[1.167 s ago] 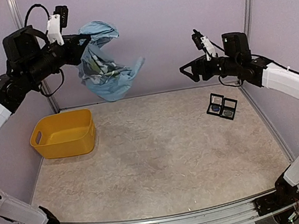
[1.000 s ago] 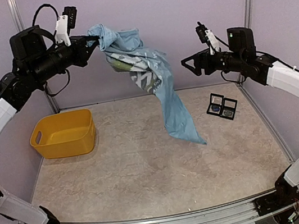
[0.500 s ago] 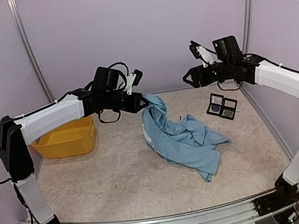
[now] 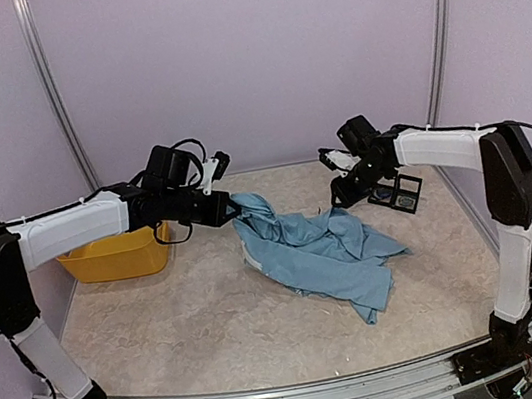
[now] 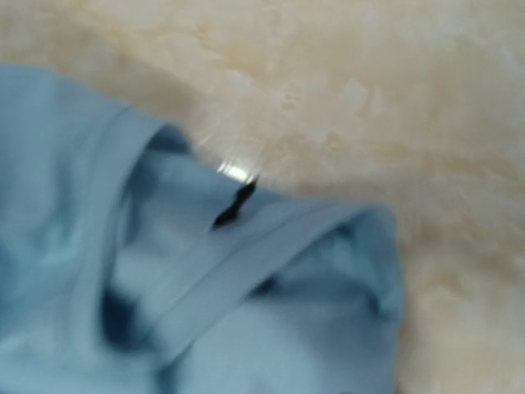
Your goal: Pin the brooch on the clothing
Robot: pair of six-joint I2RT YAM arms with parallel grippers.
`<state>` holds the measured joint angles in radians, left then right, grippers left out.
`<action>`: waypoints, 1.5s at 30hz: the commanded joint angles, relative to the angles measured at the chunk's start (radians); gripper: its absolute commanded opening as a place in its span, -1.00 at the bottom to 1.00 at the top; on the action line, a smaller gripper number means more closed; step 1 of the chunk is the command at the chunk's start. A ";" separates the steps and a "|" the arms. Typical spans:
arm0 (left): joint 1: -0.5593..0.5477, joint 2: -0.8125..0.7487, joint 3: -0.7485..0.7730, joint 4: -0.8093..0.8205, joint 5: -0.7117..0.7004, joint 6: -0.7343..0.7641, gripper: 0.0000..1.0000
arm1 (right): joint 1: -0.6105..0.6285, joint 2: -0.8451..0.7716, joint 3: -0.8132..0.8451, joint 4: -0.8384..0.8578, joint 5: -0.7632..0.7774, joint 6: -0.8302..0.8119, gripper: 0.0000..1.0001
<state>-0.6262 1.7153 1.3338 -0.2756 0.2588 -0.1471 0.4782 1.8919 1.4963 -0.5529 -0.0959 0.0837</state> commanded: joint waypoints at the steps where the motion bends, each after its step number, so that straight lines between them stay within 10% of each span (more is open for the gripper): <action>1: 0.050 -0.047 -0.082 -0.034 -0.042 -0.069 -0.61 | 0.013 0.152 0.179 -0.076 0.054 -0.039 -0.34; 7: 0.129 -0.159 -0.136 -0.096 -0.397 -0.133 0.67 | -0.013 0.283 0.331 -0.091 0.066 -0.029 -0.34; 13: -0.002 -0.211 -0.070 0.029 -0.295 0.188 0.66 | -0.038 0.367 0.416 -0.142 0.062 -0.160 -0.21; 24: -0.111 0.200 0.202 -0.171 -0.067 0.744 0.69 | -0.054 0.262 0.190 0.032 0.030 -0.653 0.29; 37: -0.052 0.504 0.379 -0.071 -0.152 0.763 0.71 | -0.072 0.443 0.336 0.011 -0.059 -0.713 -0.34; 41: -0.052 0.541 0.394 -0.121 -0.183 0.770 0.54 | -0.075 0.440 0.353 -0.004 -0.089 -0.711 -0.75; 45: -0.047 0.519 0.375 -0.103 -0.199 0.724 -0.66 | -0.082 0.442 0.422 -0.068 -0.111 -0.681 -1.00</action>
<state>-0.6750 2.2356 1.7008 -0.3820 0.0925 0.5991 0.4099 2.3238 1.8465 -0.5640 -0.1596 -0.6201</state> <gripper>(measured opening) 0.496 0.010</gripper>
